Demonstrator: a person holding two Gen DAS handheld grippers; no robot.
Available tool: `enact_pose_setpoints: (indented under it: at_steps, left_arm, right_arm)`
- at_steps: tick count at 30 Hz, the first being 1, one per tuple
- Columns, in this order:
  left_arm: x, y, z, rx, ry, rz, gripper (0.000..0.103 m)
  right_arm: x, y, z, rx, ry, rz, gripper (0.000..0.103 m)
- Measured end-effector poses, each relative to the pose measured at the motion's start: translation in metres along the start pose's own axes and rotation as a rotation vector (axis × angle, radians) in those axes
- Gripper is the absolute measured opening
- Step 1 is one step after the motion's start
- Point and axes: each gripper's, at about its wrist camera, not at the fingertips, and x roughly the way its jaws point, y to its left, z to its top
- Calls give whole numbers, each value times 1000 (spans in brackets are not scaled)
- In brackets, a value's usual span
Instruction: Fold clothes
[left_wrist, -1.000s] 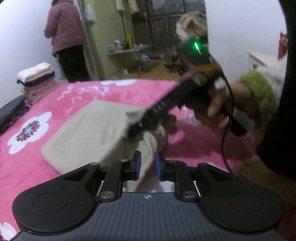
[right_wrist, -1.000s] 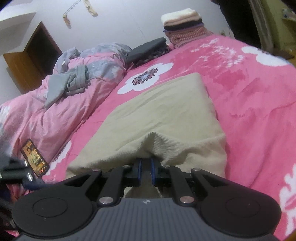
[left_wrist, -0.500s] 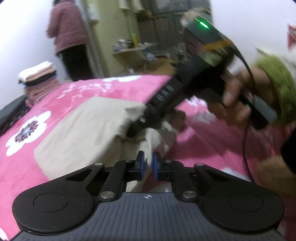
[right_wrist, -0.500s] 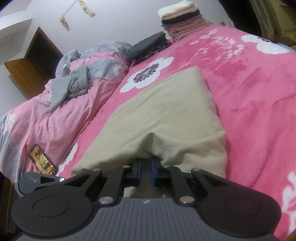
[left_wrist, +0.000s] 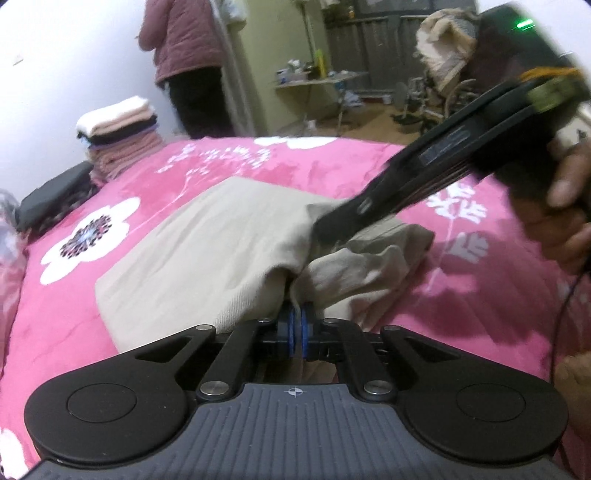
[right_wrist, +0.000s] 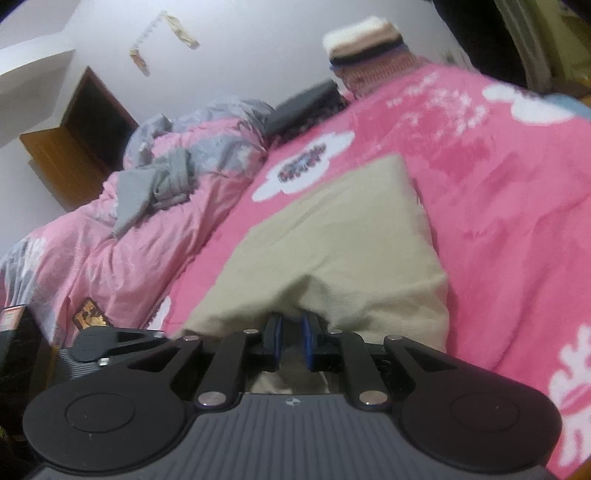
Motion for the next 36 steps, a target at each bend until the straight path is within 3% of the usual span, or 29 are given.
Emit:
enact_pose_setpoints:
  at_steps: [4, 7, 10, 16, 20, 21, 23, 25, 28, 33, 35, 36]
  left_arm:
    - [4, 1, 2, -20, 24, 17, 5]
    - [5, 4, 4, -52, 38, 22, 7]
    - [4, 6, 5, -77, 45, 19, 7]
    - [-2, 9, 1, -93, 50, -10, 9]
    - [-27, 10, -2, -63, -24, -85, 24]
    - [-30, 8, -1, -40, -43, -68, 26]
    - [-35, 4, 1, 7, -80, -30, 43]
    - [-40, 0, 3, 55, -118, 7, 52]
    - [-20, 0, 8, 115, -69, 76, 53]
    - [-5, 19, 14, 47, -46, 16, 52]
    - [-3, 26, 14, 12, -44, -22, 36]
    - [-4, 29, 13, -2, -45, -42, 33]
  right_arm:
    - [-27, 10, -1, -63, -45, 17, 14]
    - [-28, 25, -7, -178, 17, 35, 14]
    - [-10, 36, -15, -271, 68, -2, 14]
    - [24, 24, -17, -233, 72, -86, 11]
    - [26, 23, -18, -237, 67, -98, 10]
    - [25, 24, -19, -236, 65, -101, 10]
    - [25, 24, -20, -225, 60, -105, 10]
    - [23, 25, -21, -215, 54, -108, 11]
    - [21, 24, -23, -190, 49, -105, 11]
    - [18, 24, -26, -169, 49, -102, 11]
    - [17, 22, -27, -155, 46, -94, 11]
    - [17, 22, -27, -148, 45, -90, 11]
